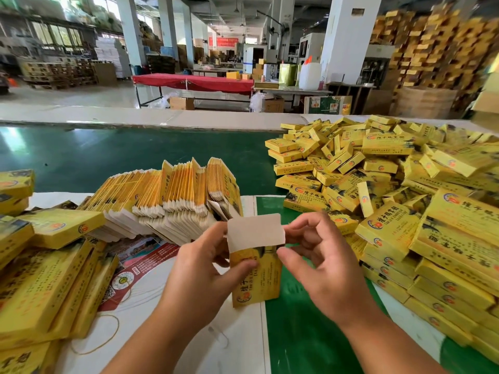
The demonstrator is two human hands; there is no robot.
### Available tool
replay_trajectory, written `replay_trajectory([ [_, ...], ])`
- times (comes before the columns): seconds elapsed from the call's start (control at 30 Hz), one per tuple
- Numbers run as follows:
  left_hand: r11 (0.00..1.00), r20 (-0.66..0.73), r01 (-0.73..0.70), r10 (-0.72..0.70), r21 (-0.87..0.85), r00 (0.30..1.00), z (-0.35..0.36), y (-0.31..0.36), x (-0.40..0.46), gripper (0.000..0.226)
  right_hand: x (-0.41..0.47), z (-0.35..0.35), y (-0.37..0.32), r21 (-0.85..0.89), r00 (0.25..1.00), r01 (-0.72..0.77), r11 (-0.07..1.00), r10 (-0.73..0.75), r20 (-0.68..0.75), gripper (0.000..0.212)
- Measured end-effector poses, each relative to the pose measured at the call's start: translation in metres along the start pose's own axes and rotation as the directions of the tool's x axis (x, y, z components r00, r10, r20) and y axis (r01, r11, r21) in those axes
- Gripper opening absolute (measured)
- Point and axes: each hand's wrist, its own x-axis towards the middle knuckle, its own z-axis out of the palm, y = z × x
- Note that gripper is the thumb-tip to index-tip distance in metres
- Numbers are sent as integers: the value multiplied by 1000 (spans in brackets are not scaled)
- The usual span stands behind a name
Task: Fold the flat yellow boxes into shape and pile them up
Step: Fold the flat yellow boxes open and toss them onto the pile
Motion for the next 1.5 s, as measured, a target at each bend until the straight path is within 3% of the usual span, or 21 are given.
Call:
replay_trajectory([
  [0.07,996,-48,21,-25,-84,999,6,-3,-1,55,-1,3,1,-78,999,37,996,-38,-8,26],
  [0.17,980,-146,-20,-9,-198,989,11,-5,-3,53,0,3,3,-103,998,51,993,-53,-25,26],
  [0.27,983,-173,-88,59,-163,983,11,-9,-3,41,1,3,3,-95,998,59,994,-61,-18,26],
  [0.43,986,-94,-153,147,-64,985,11,-14,-1,17,0,2,5,-134,998,61,989,-60,15,21],
  [0.57,980,-91,-195,190,-41,978,11,-11,0,18,4,2,3,-265,987,157,951,-138,87,8],
  [0.73,969,-114,-249,247,-1,962,9,-9,3,21,6,3,1,-257,979,199,946,-180,95,9],
  [0.8,968,-142,-250,243,-34,960,10,-10,2,11,3,4,3,-214,988,155,964,-147,53,6],
  [0.83,969,-152,-227,211,-97,966,11,-12,0,10,2,5,4,-171,994,105,980,-103,23,17],
  [0.93,939,-114,-113,80,-324,990,12,-14,-1,48,1,3,8,-63,1000,-13,998,13,1,57],
  [1.0,924,-74,-65,40,-377,996,10,-15,0,59,2,1,9,-50,999,-26,998,27,33,64],
  [1.13,935,-47,-93,81,-342,996,7,-16,3,33,4,0,6,-79,998,-10,997,15,61,39],
  [1.37,928,-60,-105,89,-357,994,8,-17,3,8,3,0,3,-91,998,-14,996,20,66,20],
  [1.5,915,-64,-122,106,-384,992,6,-14,1,16,2,0,0,-84,998,31,996,-26,64,20],
])
